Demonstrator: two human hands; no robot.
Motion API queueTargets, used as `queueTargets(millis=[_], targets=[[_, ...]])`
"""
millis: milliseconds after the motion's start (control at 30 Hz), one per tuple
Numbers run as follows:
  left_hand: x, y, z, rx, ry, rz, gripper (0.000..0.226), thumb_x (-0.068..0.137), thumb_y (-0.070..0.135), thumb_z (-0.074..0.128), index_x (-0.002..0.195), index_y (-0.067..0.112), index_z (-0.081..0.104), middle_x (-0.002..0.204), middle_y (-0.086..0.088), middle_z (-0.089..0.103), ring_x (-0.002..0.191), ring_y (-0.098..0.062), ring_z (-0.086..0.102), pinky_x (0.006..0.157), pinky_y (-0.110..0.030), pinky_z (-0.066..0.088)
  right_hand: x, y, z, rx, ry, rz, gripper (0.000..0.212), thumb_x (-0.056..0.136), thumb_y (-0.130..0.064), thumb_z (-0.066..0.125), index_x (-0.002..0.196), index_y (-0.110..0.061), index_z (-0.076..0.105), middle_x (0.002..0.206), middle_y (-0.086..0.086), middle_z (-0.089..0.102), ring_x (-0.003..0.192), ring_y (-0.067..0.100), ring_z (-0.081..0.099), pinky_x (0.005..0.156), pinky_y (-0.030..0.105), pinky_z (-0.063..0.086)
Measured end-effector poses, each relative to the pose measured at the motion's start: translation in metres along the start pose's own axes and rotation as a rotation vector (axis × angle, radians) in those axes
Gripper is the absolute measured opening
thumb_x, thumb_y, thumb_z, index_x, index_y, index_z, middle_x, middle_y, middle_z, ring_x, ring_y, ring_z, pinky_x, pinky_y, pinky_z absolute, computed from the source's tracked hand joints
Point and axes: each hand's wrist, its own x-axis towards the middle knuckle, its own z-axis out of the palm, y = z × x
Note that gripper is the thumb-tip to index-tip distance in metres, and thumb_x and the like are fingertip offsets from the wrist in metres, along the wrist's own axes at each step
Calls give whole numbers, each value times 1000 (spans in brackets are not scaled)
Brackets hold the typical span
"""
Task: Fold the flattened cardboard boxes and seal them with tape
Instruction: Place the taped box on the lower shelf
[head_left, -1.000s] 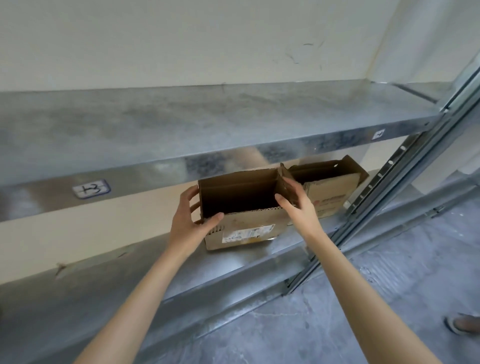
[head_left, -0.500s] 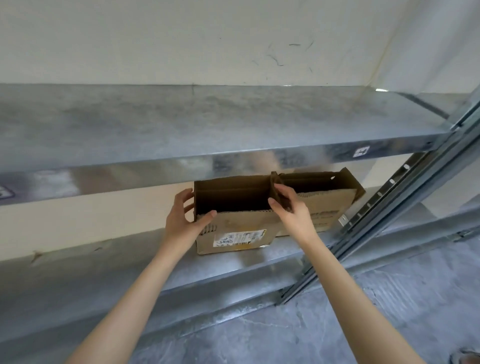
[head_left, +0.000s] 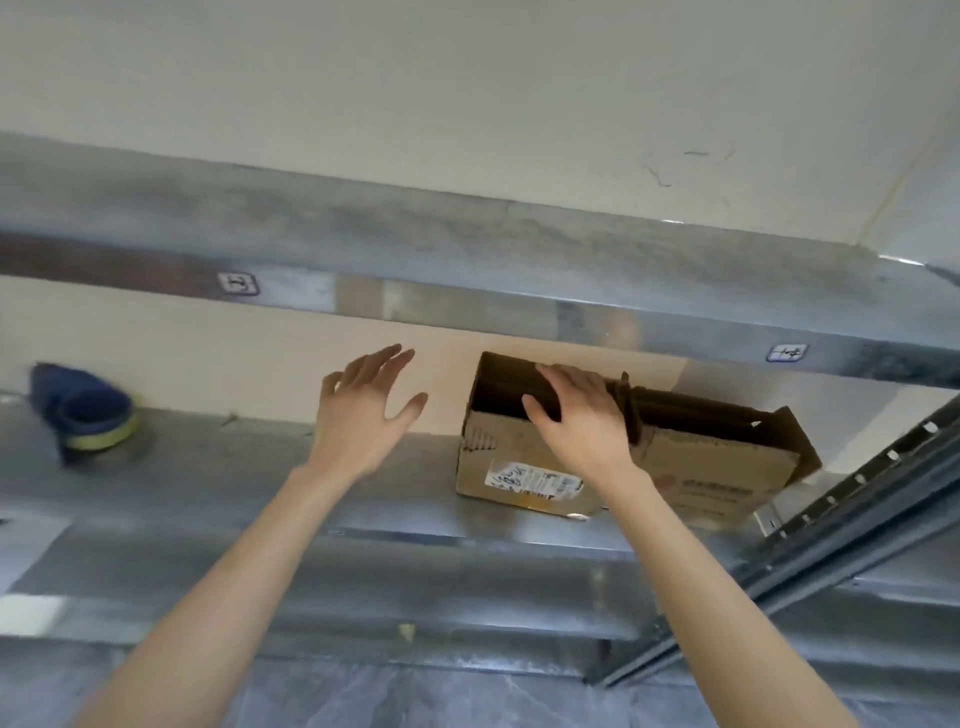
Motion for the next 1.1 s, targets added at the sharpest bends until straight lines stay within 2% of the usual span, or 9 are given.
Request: queueTargets(millis=[67,167,233,433,533,700,833,933,1100], targets=[[-8,-18,-24,137,4,-30,70,89,62,33,143,22,53,150,1,49,135,-25,47,100,-44,36,13,-26,11,-31,-51,-50,55,100,-48,48,148,-21,44,150,1,47,137,25,39,109,37,37],[-27,-56,-57,271,3,-114,69,94,64,32,148,23,46,154,3,44,136,-22,43,101,-42,32,30,-74,31,-9,-164,-114,60,100,-56,40,154,-32,31,159,-3,32,145,24,27,116,38,26],[-45,-84,-80,335,4,-182,79,90,68,17,151,23,41,156,4,41,138,-21,40,103,-41,30,38,-111,45,12,-216,-163,61,100,-59,37,155,-36,27,162,-6,26,148,22,20,117,37,21],[-99,-170,-147,413,77,-344,86,88,71,14,153,20,39,154,0,44,136,-25,45,105,-43,32,49,-235,82,49,-198,-362,63,98,-56,45,154,-33,31,158,-4,33,145,19,25,111,34,29],[-124,-221,-182,470,110,-395,78,94,68,23,154,20,36,156,0,41,134,-25,45,102,-41,33,50,-303,102,79,-201,-426,63,98,-55,46,154,-32,31,159,-4,33,145,20,26,110,35,30],[-154,-315,-241,498,127,-441,74,98,64,32,158,23,23,163,1,28,145,-24,33,111,-43,27,49,-412,138,126,-195,-463,64,98,-53,47,155,-31,28,161,-1,29,145,24,26,110,38,31],[-170,-377,-284,519,140,-429,73,98,63,35,158,22,26,163,1,29,146,-23,31,113,-44,27,50,-486,163,156,-189,-467,64,99,-52,46,155,-30,28,161,0,29,144,26,26,109,40,33],[-177,-418,-310,535,142,-416,75,97,66,29,156,20,32,160,-1,34,144,-25,35,110,-46,31,52,-532,183,170,-217,-460,64,99,-52,44,156,-30,26,162,1,27,145,26,24,110,41,31],[-178,-484,-335,512,176,-414,68,96,57,48,153,21,37,158,-1,39,142,-26,39,108,-47,33,61,-597,217,180,-269,-487,65,100,-52,43,157,-28,24,163,2,24,146,25,21,111,43,29]])
